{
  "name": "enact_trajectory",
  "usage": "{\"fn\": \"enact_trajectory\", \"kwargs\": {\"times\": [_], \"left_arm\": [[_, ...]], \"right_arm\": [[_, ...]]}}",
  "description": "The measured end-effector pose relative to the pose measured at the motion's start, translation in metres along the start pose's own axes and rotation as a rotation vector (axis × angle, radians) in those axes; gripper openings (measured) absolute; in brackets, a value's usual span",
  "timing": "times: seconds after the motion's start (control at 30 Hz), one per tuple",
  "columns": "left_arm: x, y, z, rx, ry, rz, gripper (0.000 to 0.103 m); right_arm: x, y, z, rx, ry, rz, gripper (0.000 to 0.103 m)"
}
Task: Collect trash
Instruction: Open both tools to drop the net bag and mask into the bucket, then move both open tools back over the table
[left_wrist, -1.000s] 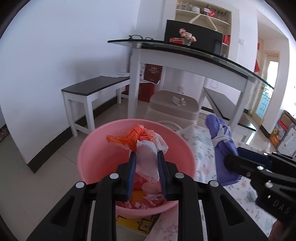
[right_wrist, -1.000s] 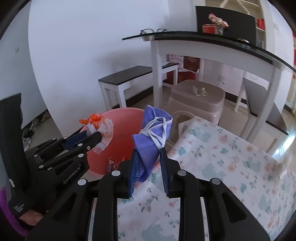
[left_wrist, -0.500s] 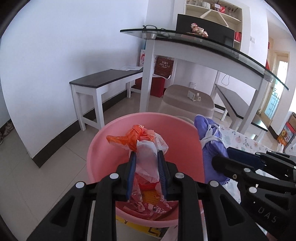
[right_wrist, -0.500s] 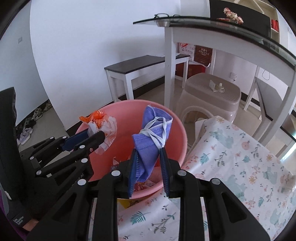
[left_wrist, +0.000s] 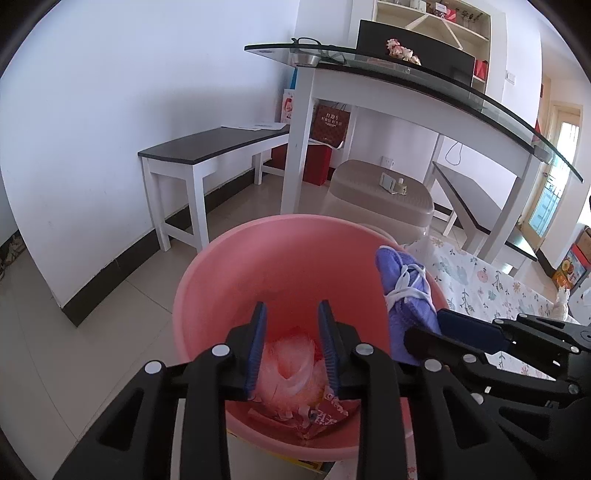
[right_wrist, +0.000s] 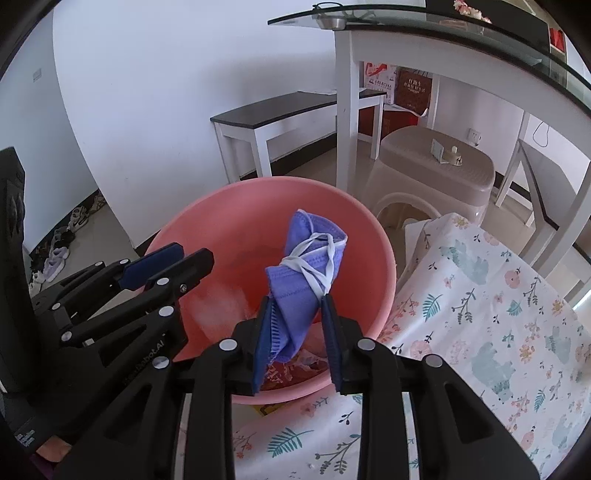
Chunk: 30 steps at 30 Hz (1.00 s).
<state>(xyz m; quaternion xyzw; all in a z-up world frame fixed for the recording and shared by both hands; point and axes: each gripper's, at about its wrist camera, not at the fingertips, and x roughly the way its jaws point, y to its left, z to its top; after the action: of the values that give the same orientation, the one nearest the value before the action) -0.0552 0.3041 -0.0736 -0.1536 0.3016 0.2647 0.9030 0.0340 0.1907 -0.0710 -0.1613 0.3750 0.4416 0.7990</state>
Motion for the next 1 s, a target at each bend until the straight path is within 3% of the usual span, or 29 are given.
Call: {"fn": "enact_trajectory", "kwargs": {"times": [0.5,1.0], "left_arm": [[0.0,-0.002,0.001,-0.006,0.016,-0.014,0.032],[-0.036,-0.014,0.006,0.015,-0.044,-0.14,0.033]], "right_arm": [[-0.007,-0.006,0.0,0.017,-0.025,0.024,0.034],[-0.056,-0.038,-0.013,0.088,-0.102,0.015,0.034]]}}
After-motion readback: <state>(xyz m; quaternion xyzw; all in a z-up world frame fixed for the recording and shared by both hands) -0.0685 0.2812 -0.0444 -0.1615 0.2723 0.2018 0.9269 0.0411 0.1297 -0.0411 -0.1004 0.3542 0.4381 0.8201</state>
